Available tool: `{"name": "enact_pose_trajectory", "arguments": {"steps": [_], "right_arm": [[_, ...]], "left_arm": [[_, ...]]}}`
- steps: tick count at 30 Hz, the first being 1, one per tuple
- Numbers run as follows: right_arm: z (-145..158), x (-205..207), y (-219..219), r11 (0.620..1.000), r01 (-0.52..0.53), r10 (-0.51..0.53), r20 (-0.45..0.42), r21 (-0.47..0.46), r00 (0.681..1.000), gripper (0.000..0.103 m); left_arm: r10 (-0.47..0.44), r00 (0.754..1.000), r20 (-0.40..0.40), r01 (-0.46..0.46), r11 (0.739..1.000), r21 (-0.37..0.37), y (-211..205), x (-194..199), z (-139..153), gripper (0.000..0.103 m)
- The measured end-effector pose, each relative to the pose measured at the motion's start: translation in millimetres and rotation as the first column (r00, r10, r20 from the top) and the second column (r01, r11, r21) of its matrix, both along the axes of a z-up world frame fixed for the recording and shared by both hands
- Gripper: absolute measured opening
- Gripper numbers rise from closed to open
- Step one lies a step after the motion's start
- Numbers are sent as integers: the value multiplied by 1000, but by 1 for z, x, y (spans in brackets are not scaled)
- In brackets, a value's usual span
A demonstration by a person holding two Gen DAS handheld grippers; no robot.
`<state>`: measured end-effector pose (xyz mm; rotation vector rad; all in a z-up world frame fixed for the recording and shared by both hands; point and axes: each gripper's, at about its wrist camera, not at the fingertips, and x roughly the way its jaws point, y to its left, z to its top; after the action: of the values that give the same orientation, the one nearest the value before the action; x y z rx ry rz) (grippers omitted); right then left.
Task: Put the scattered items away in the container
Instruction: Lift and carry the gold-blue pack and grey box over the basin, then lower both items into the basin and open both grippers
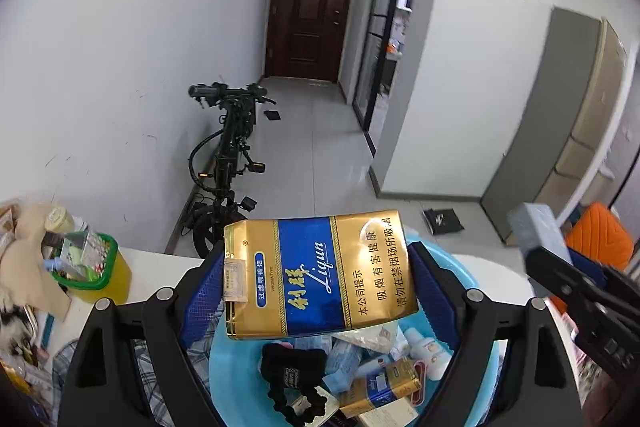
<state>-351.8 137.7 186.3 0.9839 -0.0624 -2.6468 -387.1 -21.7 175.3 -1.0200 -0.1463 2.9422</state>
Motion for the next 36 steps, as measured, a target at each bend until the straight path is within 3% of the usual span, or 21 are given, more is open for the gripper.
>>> {"name": "enact_pose_trajectory", "arguments": {"steps": [3,9,13,18,36], "right_arm": [[-1,-11,6,1000,1,0,52,-13,999,46],[-4,-32,18,1000,-2,1,182,8,983,46],[-22,-35,18,1000,-26,21,251,15,968,46],[-42,-39,8,996,-51,27,315,68,949,46],[-98,-51,-8,994,-76,39,389,80,920,46]], "left_arm": [[-8,1000,-3,8,999,-34,0,-1,6,88],[-13,990,140,14,1000,-3,-5,-18,12,88],[-14,967,254,18,1000,-14,0,-29,-6,88],[-24,943,332,32,999,-17,7,-35,-39,88],[-64,901,429,53,998,39,12,-44,-109,88]]}}
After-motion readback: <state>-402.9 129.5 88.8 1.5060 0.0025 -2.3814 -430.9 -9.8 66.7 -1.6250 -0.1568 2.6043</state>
